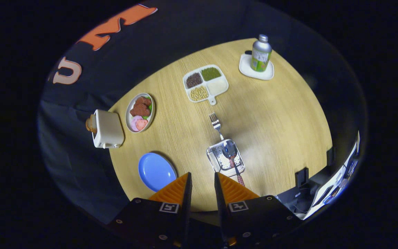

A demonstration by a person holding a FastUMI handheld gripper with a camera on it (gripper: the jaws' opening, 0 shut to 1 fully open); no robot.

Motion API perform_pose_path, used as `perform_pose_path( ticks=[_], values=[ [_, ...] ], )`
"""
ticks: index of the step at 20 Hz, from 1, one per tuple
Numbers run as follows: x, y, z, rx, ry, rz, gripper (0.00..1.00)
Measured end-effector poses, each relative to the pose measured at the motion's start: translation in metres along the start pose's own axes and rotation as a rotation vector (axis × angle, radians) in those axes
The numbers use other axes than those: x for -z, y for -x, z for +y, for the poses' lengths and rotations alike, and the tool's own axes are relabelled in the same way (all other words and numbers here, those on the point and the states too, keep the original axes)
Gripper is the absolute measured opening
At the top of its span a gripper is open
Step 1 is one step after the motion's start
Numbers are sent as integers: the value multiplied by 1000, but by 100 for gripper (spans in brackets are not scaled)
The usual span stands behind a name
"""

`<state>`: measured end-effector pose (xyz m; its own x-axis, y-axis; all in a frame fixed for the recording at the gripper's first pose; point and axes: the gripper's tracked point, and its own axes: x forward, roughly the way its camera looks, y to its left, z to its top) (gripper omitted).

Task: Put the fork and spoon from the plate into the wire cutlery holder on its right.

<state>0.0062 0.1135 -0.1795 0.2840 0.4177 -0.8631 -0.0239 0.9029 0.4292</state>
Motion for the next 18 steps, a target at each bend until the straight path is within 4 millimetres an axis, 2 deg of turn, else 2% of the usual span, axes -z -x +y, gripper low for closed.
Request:
perform_pose_path(
  ticks=[7,13,18],
  values=[
    [-56,52,14,-36,116,-392,75],
    [-88,98,22,-50,214,-719,82],
    [-94,157,42,-31,328,-977,85]
  ],
)
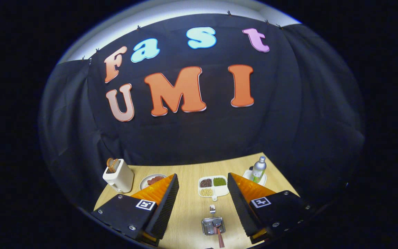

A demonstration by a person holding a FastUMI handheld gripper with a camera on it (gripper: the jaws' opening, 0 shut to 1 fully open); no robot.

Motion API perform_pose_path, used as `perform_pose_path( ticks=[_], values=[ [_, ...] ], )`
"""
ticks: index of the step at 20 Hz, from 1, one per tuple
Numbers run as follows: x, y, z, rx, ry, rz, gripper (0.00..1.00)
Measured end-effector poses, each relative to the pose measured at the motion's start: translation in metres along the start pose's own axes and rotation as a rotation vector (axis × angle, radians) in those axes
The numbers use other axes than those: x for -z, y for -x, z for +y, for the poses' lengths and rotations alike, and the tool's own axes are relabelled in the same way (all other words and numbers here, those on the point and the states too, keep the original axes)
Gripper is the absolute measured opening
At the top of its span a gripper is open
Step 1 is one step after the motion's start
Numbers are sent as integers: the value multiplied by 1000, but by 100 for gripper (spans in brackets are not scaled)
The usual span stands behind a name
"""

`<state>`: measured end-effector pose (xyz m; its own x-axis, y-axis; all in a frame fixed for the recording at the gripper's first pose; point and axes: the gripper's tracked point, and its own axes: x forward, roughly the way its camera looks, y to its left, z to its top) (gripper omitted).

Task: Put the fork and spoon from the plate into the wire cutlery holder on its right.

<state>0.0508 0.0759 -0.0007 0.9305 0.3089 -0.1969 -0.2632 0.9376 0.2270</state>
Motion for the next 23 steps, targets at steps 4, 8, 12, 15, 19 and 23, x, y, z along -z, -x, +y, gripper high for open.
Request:
perform_pose_path(
  ticks=[4,8,12,15,19,23],
  values=[
    [-42,18,0,14,6,-166,91],
    [-60,28,-8,17,-17,-255,92],
    [-71,33,-8,15,11,-320,94],
    [-80,38,-3,5,34,-364,94],
    [-88,42,2,-17,25,-398,94],
    [-91,42,1,-18,39,-426,95]
  ],
)
